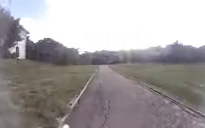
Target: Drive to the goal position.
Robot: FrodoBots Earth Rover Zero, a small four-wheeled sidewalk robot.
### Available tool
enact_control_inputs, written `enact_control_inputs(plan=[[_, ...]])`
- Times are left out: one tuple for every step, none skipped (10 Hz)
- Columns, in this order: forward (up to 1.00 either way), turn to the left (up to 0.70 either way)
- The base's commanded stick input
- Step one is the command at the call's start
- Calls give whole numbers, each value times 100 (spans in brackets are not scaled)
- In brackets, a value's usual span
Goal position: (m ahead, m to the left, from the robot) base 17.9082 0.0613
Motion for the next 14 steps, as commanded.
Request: enact_control_inputs(plan=[[99,0],[97,0],[97,0],[95,0],[95,0],[95,0],[95,0],[95,0],[95,0],[95,0],[95,0],[95,0],[97,0],[98,0]])
